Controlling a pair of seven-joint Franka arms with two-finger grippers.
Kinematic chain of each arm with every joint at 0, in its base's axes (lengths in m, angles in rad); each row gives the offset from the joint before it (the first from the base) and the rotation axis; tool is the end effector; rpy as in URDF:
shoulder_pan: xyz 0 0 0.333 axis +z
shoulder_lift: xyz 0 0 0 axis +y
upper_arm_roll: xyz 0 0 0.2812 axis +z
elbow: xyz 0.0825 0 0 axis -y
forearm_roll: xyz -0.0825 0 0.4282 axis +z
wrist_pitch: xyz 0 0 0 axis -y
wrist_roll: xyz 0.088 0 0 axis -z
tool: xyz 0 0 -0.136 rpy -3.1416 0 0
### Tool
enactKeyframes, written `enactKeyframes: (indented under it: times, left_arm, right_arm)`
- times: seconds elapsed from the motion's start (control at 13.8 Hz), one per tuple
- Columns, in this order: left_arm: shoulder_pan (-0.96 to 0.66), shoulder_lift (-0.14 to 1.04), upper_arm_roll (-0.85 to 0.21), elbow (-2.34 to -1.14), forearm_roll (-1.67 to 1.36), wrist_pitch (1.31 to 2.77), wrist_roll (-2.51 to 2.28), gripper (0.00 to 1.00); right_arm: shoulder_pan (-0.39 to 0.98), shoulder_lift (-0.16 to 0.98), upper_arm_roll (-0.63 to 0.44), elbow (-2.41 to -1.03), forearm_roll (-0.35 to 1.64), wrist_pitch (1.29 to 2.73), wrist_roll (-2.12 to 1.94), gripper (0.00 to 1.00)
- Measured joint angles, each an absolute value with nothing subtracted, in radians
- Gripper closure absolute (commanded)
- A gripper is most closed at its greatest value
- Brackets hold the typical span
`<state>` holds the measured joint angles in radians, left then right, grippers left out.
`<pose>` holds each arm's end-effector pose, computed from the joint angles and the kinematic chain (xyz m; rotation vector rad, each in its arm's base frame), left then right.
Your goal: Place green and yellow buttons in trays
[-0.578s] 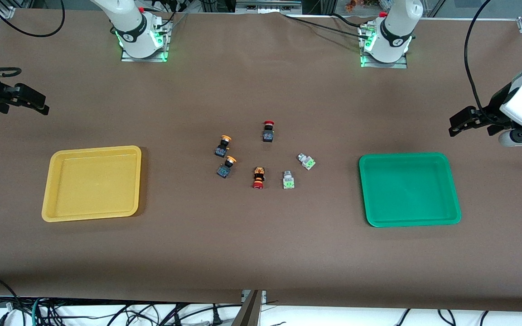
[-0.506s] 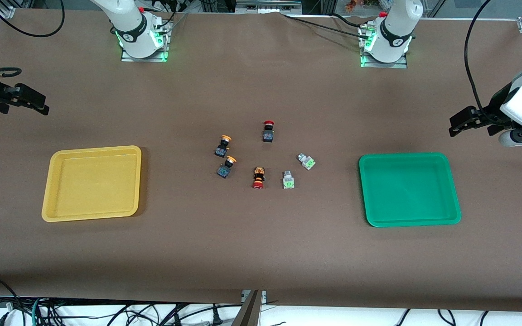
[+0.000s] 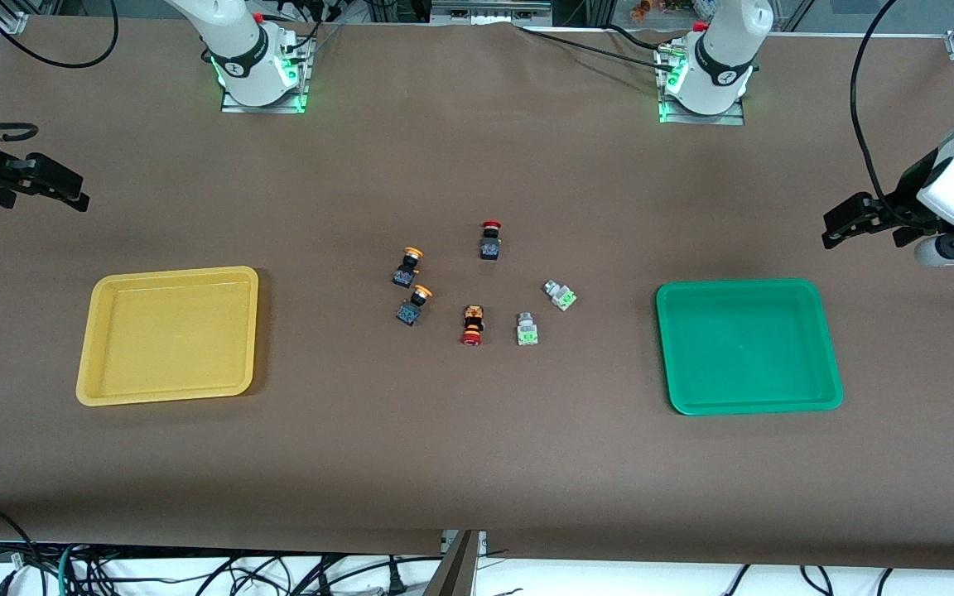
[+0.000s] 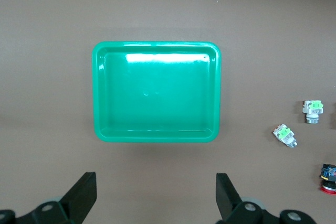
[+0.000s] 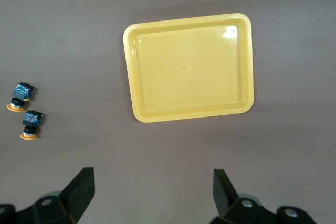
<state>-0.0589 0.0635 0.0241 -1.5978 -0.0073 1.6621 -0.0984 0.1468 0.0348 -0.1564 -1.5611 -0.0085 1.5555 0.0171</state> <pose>0.6218 -0.0229 0.5159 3.1342 0.1007 0.0007 0.6047 -0.0058 0.5437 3.1266 -0.0417 -0.0624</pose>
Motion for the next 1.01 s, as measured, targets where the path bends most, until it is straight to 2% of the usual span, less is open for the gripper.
enactKeyframes:
  times: [0.65,1.01]
  left_arm:
    - [-0.057,0.064,0.024,-1.596,-0.007,1.660,-0.098,0.00]
    - [-0.051,0.064,0.023,-1.594,-0.007,1.659,-0.098,0.00]
  right_arm:
    - [0.178,0.193,-0.152,-1.562,-0.007,1.570,0.061,0.00]
    - [0.356,0.374,-0.142,-1.566,0.001,1.809,0.365,0.00]
